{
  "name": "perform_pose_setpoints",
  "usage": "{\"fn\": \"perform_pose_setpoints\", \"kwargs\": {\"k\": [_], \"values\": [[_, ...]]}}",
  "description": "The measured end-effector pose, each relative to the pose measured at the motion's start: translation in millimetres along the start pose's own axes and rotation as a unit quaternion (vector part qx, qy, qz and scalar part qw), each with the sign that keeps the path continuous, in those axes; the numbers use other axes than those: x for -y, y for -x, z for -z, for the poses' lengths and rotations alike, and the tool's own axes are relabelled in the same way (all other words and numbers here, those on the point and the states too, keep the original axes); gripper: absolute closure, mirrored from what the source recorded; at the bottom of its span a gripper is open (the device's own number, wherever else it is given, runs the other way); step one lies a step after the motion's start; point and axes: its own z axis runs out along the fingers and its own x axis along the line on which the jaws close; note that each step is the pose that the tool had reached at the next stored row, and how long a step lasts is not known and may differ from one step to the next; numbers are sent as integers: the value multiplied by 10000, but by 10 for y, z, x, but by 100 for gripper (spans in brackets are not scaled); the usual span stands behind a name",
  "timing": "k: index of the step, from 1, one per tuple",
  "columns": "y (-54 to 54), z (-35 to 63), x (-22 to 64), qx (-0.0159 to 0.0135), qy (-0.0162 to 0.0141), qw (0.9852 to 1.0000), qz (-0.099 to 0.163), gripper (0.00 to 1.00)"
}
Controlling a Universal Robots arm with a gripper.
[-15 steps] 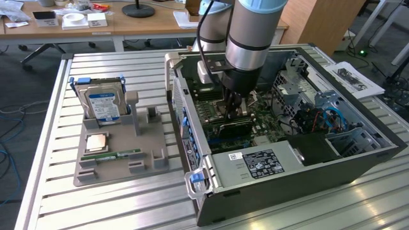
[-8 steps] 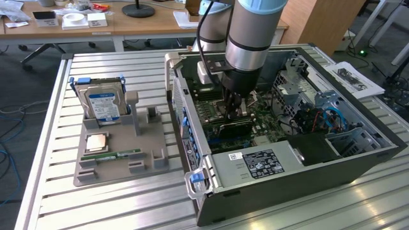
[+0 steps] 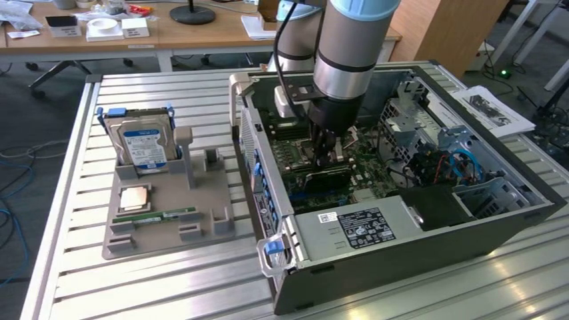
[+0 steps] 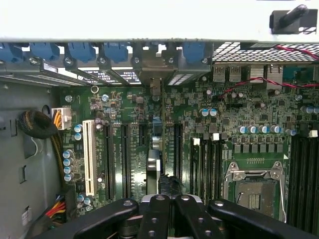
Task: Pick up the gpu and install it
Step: 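Press down on the gpu until it lock into place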
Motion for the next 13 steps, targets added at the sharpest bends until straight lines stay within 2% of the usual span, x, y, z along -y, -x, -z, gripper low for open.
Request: {"fn": "perform_pose_setpoints", "kwargs": {"k": [13], "values": [[-6, -23, 0, -1, 0, 10000, 0, 89]]}}
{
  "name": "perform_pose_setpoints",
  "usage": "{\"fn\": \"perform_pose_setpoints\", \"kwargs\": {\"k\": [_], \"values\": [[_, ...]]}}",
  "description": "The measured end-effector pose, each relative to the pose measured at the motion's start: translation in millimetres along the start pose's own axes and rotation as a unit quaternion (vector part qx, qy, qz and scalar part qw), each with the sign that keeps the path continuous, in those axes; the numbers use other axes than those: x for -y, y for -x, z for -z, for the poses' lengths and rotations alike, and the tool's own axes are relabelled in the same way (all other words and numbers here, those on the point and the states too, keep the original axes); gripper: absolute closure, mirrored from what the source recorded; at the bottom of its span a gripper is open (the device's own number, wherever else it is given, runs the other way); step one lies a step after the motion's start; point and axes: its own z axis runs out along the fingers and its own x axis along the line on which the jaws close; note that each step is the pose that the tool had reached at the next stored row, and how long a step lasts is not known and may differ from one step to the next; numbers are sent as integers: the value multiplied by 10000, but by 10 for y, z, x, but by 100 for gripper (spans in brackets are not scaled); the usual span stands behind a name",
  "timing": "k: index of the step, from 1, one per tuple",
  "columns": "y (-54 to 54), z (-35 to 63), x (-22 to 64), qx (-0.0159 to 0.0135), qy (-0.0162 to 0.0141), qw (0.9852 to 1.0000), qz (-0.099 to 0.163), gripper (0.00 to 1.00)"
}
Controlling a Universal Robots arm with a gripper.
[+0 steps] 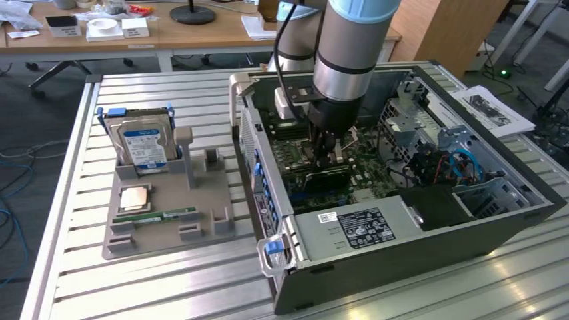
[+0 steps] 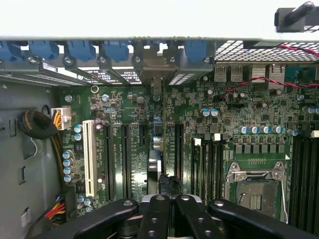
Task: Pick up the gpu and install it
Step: 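Press down on the gpu until it lock into place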
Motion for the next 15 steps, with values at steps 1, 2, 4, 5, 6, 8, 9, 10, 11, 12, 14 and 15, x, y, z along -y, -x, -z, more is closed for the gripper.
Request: {"fn": "perform_pose_setpoints", "kwargs": {"k": [1, 2, 4, 5, 6, 8, 9, 10, 11, 12, 14, 15], "values": [[0, 0, 0, -1, 1, 10000, 0, 89], [0, -1, 0, -1, 0, 10000, 0, 89], [0, -1, 0, -1, 1, 10000, 0, 89], [0, -1, 0, -1, 1, 10000, 0, 89], [0, -2, 0, -1, 1, 10000, 0, 89], [-1, -7, 0, -2, 1, 10000, 0, 89], [-1, -7, 0, -2, 1, 10000, 0, 89], [-1, -7, 0, -2, 1, 10000, 0, 89], [-1, -8, -1, -1, 1, 10000, 0, 89], [-1, -8, 0, -1, 0, 10000, 0, 89], [-1, -10, -1, -1, 0, 10000, 0, 89], [-1, -12, -3, -1, 0, 10000, 0, 89]]}}
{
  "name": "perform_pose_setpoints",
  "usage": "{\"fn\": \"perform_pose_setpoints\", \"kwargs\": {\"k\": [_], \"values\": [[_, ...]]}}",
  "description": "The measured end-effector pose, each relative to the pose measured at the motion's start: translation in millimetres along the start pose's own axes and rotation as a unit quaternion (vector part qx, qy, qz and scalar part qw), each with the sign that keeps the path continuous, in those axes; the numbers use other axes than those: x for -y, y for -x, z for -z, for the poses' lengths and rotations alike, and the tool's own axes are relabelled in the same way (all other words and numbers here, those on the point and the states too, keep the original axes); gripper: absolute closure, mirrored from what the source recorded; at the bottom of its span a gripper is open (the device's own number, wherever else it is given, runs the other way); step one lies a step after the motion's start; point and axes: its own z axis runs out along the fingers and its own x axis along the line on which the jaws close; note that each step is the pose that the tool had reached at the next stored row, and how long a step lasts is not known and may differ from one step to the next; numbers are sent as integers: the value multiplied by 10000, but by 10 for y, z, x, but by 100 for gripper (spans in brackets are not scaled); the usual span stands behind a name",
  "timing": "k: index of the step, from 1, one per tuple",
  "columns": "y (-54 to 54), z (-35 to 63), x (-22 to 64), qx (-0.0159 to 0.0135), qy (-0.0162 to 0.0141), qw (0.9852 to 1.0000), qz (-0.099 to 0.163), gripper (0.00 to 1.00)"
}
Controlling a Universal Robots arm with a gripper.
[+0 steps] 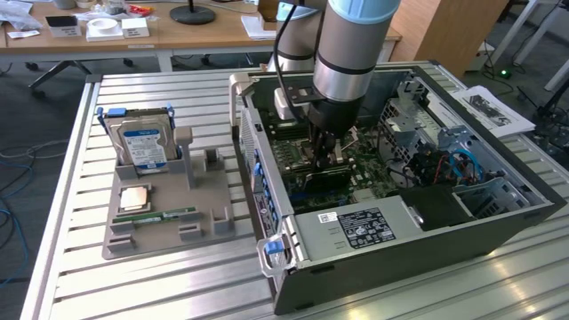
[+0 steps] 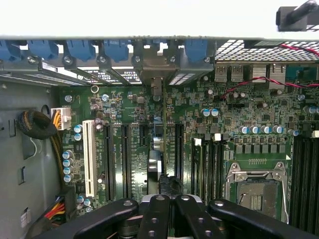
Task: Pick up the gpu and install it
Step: 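Press down on the gpu until it lock into place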
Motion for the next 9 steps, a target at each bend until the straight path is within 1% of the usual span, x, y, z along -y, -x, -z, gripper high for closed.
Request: {"fn": "perform_pose_setpoints", "kwargs": {"k": [9], "values": [[0, -5, -5, 0, 0, 10000, 0, 89]]}}
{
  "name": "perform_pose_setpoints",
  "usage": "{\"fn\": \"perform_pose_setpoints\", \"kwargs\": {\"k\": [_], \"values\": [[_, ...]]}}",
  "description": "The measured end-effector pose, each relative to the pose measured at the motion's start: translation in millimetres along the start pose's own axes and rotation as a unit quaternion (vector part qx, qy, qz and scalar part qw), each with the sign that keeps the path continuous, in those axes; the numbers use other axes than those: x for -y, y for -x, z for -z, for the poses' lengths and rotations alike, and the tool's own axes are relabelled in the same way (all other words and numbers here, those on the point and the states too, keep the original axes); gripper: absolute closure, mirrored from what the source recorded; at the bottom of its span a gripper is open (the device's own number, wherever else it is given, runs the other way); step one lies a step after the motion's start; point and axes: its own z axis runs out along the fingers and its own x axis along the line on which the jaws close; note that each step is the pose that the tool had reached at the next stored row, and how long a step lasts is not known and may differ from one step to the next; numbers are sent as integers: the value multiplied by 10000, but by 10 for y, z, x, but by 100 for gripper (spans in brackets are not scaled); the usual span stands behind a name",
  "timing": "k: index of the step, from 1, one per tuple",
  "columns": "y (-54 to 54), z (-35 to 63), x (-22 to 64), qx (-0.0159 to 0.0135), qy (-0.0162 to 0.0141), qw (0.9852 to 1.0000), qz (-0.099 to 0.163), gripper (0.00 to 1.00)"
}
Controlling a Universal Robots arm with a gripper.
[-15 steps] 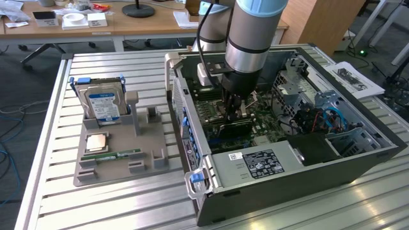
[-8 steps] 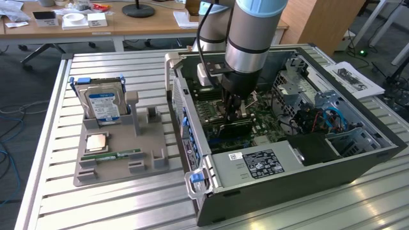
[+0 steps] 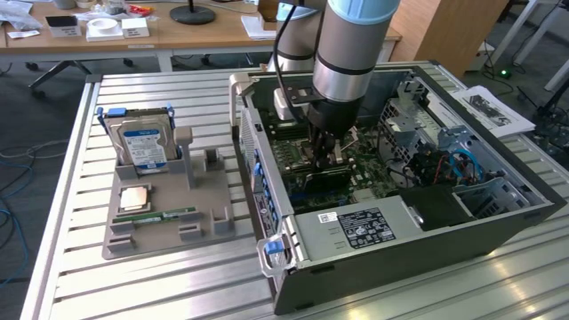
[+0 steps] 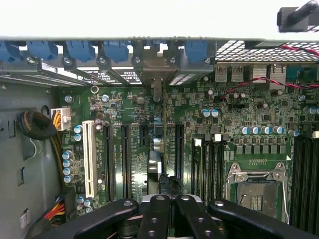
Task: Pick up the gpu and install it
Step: 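Press down on the gpu until it lock into place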
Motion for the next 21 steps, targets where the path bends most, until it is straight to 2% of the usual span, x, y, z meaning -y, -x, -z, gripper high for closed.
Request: {"fn": "perform_pose_setpoints", "kwargs": {"k": [21], "values": [[0, 9, -20, 6, -3, 10000, -1, 89]]}}
